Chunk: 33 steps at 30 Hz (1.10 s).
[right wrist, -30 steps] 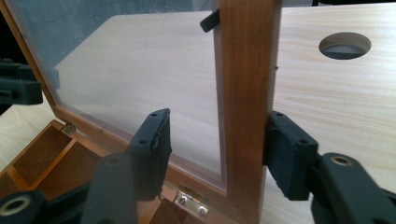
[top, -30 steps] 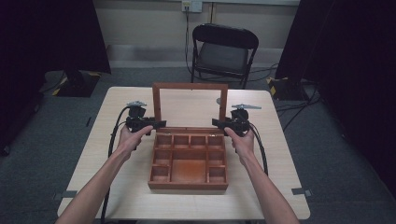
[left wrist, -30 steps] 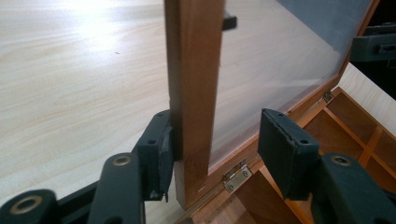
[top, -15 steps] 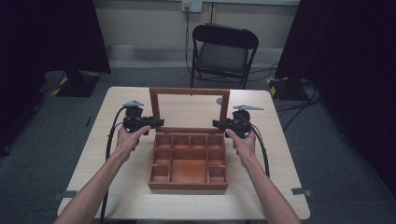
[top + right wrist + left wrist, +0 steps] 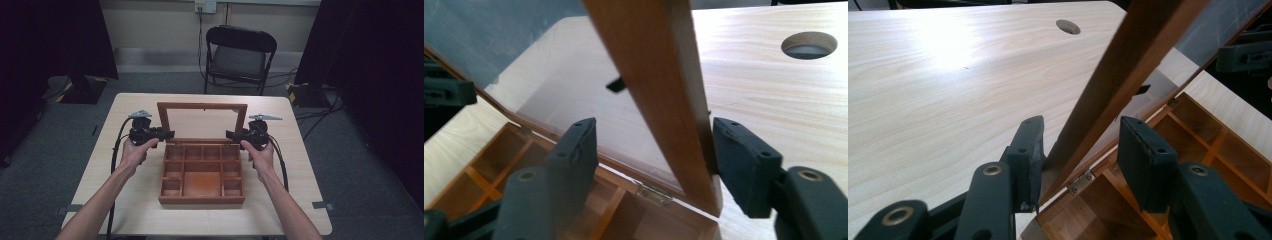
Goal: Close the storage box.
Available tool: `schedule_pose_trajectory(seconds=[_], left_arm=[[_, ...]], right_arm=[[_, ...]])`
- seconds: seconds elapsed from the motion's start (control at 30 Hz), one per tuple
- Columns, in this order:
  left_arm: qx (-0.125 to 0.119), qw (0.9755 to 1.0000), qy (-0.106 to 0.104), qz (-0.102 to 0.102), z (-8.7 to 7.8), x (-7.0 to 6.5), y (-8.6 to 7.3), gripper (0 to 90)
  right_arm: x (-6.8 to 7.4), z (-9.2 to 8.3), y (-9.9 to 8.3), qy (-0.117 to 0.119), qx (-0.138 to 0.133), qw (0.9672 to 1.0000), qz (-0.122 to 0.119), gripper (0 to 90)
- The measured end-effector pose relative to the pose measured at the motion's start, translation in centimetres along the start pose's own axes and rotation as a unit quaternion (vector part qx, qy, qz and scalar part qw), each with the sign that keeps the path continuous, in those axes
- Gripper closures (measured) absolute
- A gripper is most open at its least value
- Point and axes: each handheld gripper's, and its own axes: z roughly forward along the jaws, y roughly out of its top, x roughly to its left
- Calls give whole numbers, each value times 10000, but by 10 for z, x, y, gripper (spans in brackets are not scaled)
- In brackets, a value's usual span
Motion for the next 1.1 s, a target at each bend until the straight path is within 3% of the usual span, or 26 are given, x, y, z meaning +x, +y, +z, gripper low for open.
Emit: schedule_pose_trajectory(seconds=[0.17,0.2,0.33,0.57,0.7,0.97,1.1], left_arm=[[-25,10000,-23,63,-2,-1,-2,523],[-17,9999,-93,64,-3,-2,-3,515],[33,9999,-50,146,-5,-5,-3,504],[-46,10000,-46,-13,-8,-10,-7,458],[-143,9999,26,25,-12,-16,-7,438],[-268,9996,-23,95,-23,-28,-6,387],[-343,9994,13,104,-26,-31,-9,378]], right_arm=[[3,-2,-1,49,-19,10000,38,294],[5,-5,-1,120,-49,9997,189,266],[7,-8,-2,94,-25,9999,139,263],[12,-17,-4,3,-54,9999,116,256],[15,-21,-6,-14,-65,10000,-12,254],[21,-24,-8,-106,-22,9997,-231,218],[20,-25,-11,-135,-8,9998,-148,205]])
